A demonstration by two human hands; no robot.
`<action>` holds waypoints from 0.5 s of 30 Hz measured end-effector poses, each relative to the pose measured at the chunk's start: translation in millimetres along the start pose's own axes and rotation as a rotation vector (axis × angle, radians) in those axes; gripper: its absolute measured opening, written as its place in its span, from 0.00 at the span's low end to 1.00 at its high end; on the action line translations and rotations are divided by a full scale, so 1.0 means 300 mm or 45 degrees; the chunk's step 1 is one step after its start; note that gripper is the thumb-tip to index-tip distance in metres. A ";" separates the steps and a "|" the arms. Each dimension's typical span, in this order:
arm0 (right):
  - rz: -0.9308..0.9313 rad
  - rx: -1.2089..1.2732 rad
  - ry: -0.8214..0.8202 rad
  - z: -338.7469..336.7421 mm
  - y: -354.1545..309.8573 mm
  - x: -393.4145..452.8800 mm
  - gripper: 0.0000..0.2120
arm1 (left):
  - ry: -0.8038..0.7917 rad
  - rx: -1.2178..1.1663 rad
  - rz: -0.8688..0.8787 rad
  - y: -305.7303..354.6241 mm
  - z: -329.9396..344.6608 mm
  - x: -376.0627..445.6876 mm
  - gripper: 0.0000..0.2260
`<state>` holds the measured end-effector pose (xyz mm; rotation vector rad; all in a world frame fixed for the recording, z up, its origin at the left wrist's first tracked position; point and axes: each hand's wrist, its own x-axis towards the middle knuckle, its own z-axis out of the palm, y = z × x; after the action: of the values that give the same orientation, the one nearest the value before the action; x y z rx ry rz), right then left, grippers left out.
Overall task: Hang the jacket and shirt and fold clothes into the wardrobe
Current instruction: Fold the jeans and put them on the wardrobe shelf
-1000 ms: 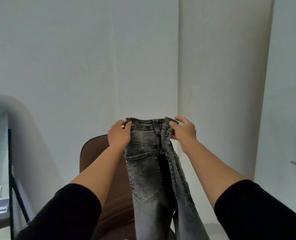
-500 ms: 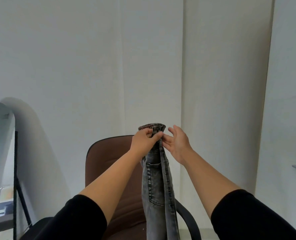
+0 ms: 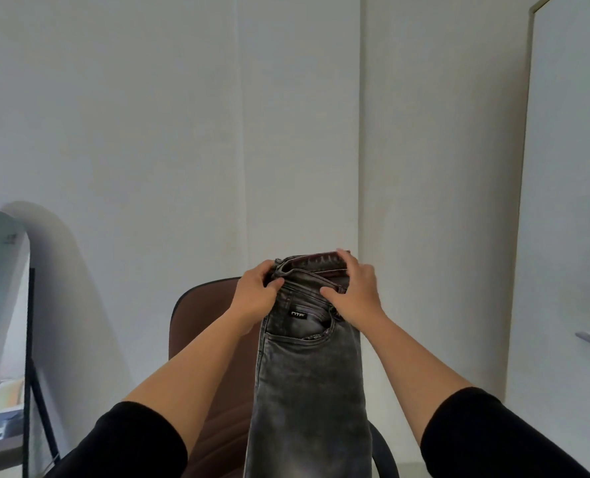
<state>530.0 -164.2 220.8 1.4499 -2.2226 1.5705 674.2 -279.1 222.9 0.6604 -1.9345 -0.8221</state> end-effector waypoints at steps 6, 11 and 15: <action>0.200 0.499 -0.130 -0.015 0.052 0.017 0.47 | 0.017 -0.165 0.110 0.005 -0.018 -0.006 0.15; 0.165 0.554 -0.053 -0.025 -0.024 0.055 0.14 | 0.096 -0.277 0.016 0.002 -0.047 0.010 0.12; 0.059 0.486 0.040 -0.033 -0.076 0.073 0.13 | 0.100 -0.119 -0.144 -0.069 -0.089 0.015 0.23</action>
<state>529.6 -171.8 253.3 1.4463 -2.0306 2.1073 698.2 -303.0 219.5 0.7401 -1.7901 -0.9373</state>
